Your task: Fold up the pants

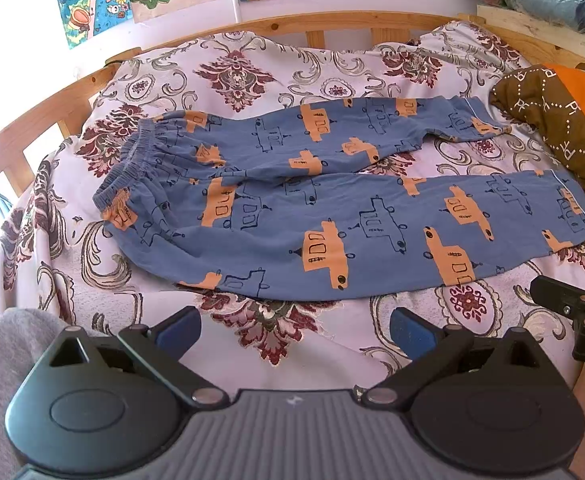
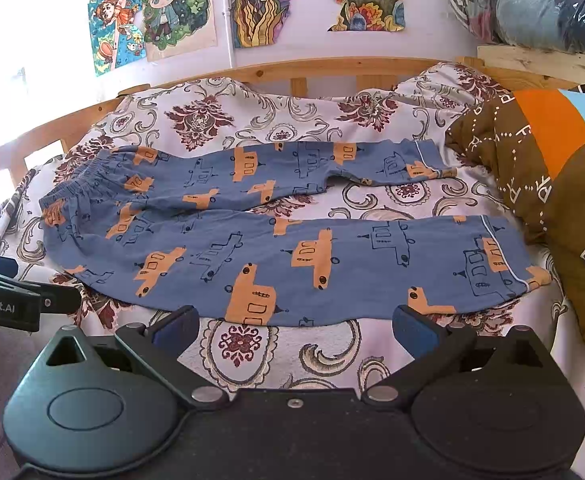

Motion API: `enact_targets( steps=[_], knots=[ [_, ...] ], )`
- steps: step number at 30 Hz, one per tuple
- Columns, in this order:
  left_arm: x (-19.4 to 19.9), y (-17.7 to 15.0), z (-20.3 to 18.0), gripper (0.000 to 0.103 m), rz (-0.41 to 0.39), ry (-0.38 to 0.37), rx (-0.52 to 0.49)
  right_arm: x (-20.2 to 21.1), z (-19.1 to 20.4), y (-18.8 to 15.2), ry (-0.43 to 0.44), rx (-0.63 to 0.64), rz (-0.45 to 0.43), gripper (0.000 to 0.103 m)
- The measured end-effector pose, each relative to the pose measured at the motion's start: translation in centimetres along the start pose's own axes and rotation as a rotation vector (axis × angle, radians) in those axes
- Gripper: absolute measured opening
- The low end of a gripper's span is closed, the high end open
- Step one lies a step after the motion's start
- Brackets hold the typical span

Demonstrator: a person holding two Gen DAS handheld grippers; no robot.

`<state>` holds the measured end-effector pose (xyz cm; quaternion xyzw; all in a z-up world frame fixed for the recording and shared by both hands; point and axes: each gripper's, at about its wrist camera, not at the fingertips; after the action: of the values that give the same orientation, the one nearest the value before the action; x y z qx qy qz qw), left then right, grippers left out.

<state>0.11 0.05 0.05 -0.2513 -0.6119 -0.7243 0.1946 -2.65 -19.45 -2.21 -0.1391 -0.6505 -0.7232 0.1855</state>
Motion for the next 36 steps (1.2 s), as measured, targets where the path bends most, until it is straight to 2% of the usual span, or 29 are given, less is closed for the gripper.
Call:
enact_targets(
  steps=[10,16,19,22,27,29,33,36],
  knots=[
    [-0.7,1.6,1.3,0.103,0.032,-0.078,0.099,0.3,-1.2,2.1,0.009,-0.041,-0.009,0.102],
    [-1.2,3.8,3.0,0.103,0.002,-0.164,0.177,0.0,-1.6,4.3,0.021,-0.01,-0.031,0.102],
    [-2.2,5.7,4.5,0.103,-0.006,-0.215,0.244,-1.3,-1.6,6.0,0.056,0.02,-0.015,0.102],
    [-4.0,8.1,6.7,0.103,-0.011,-0.315,0.288,-3.4,-1.4,8.1,0.091,0.076,-0.007,0.102],
    [-7.7,11.8,11.2,0.103,-0.072,-0.355,0.352,-7.7,-1.2,11.5,0.133,0.156,-0.02,0.102],
    [-9.5,13.2,12.9,0.103,-0.093,-0.347,0.339,-10.1,-1.3,12.7,0.165,0.184,-0.005,0.102],
    [-14.1,16.3,15.7,0.103,-0.132,-0.327,0.149,-16.2,-1.6,15.0,0.249,0.26,0.036,0.102],
    [-17.4,18.8,16.8,0.103,-0.164,-0.22,-0.017,-21.4,-1.5,16.4,0.31,0.325,0.086,0.102]
  ],
)
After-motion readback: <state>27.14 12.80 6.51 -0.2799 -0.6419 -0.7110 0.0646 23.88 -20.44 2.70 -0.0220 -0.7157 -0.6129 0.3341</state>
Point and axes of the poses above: each gripper's, at about its wrist camera, not at the fingertips, and x roughly against the way its jaws point, z to its left, y to its top, and after that the axes turned 9 degrees about -z, right-handed
